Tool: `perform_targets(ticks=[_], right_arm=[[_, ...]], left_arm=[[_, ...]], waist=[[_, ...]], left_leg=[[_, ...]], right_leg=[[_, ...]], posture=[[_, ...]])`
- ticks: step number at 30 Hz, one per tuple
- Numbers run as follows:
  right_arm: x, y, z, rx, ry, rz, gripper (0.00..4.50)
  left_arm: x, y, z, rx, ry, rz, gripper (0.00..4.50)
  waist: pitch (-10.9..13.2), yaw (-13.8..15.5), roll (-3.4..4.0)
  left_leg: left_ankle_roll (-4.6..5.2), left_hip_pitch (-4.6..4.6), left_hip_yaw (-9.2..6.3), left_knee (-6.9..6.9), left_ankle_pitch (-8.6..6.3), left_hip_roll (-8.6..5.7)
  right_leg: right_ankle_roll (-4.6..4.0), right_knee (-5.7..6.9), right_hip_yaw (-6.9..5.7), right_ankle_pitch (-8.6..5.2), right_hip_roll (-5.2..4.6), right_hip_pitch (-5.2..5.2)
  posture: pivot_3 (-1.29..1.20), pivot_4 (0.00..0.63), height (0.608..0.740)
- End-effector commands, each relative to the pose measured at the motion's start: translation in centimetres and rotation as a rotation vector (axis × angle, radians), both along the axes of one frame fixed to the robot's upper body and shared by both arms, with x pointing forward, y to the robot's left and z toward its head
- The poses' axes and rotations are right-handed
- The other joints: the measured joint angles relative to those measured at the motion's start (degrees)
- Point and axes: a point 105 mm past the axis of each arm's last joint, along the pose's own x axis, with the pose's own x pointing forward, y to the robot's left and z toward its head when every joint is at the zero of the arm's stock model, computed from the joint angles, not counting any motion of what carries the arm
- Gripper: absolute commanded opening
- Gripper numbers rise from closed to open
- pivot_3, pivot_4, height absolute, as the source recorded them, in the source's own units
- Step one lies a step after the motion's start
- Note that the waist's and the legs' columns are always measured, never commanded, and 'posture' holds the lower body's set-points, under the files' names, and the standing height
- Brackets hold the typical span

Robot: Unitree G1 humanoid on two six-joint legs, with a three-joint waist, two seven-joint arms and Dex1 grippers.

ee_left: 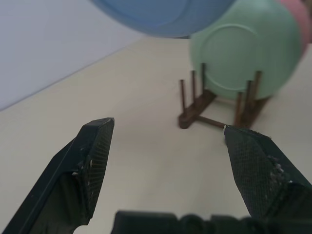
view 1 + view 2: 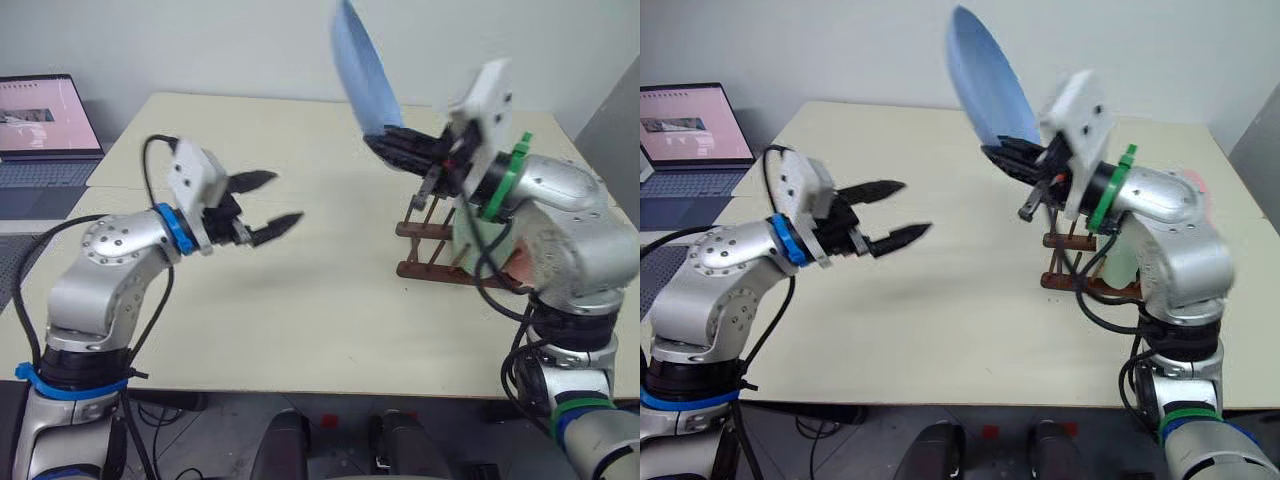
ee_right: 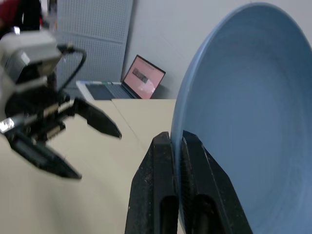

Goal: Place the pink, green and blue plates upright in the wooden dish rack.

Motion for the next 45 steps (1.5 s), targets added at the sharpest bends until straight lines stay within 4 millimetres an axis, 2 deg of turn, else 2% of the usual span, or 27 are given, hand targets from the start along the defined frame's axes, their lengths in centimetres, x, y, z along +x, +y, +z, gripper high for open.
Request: perform_targets(ticks=[1, 5, 12, 19, 25, 32, 40, 45], right_arm=[[-1.9, -1.8, 1.6, 0.157, 0.049, -0.005, 0.00], [-2.0, -3.6, 0.9, 0.299, 0.158, -0.051, 0.00], [-1.7, -5.2, -2.0, 0.344, 0.289, -0.110, 0.00], [-1.0, -5.7, -4.3, 0.355, 0.412, -0.116, 0.00], [-0.5, -5.8, -4.5, 0.348, 0.446, -0.098, 0.00], [-1.6, -5.4, -2.4, 0.395, 0.404, 0.025, 0.00], [-1.6, -5.9, -3.2, 0.381, 0.462, 0.007, 0.00], [-1.2, -6.3, -4.6, 0.348, 0.512, -0.032, 0.00]], left_arm=[[-2.0, -1.6, 0.8, 0.035, -0.036, -0.141, 3.92], [-2.6, -1.9, 1.2, 0.040, -0.005, -0.211, 3.92], [-2.8, -2.6, 1.2, 0.059, 0.010, -0.281, 3.92], [-2.8, -3.0, 0.9, 0.093, 0.002, -0.311, 3.92], [-2.9, -3.3, 0.5, 0.106, 0.005, -0.337, 3.92], [-3.1, -3.6, 0.5, 0.100, 0.002, -0.345, 3.92], [-3.1, -3.7, 0.3, 0.101, 0.004, -0.347, 3.92], [-3.0, -4.0, 0.1, 0.102, 0.002, -0.351, 3.92]], waist=[[0.0, -0.1, 0.01], [0.0, -0.6, 0.02], [0.0, -0.8, 0.06], [0.0, -0.9, 0.08], [0.0, -1.0, 0.08], [0.0, -1.1, 0.08], [0.0, -1.0, 0.08], [0.0, -0.9, 0.08]], left_leg=[[0.00, 0.00, -0.01, -0.01, 0.00, -0.01], [0.01, 0.00, 0.01, -0.02, 0.00, -0.02], [0.02, 0.01, -0.07, -0.05, 0.00, 0.04], [0.03, 0.01, -0.04, -0.06, 0.00, 0.05], [0.03, 0.01, -0.04, -0.06, 0.00, 0.05], [0.04, 0.01, -0.04, -0.08, -0.01, 0.09], [0.04, -0.02, -0.05, -0.07, -0.01, 0.08], [0.04, -0.02, -0.07, -0.07, -0.01, 0.08]], right_leg=[[0.01, 0.01, 0.02, 0.00, 0.00, -0.02], [0.06, 0.02, -0.05, 0.01, 0.18, -0.03], [0.32, 0.04, -0.02, 0.01, 0.62, -0.04], [0.45, 0.03, 0.02, -0.04, 0.67, -0.07], [0.46, 0.02, 0.03, -0.06, 0.67, -0.06], [0.47, 0.02, 0.05, -0.06, 0.73, -0.08], [0.48, -0.03, 0.07, -0.06, 0.73, -0.06], [0.48, -0.06, 0.07, -0.06, 0.73, -0.05]], posture=[[0.00, 0.150, 0.733], [0.00, 0.150, 0.733], [0.00, 0.150, 0.733], [0.00, 0.150, 0.733], [0.00, 0.150, 0.733], [0.00, 0.150, 0.733], [0.00, 0.150, 0.733], [0.00, 0.150, 0.733]])
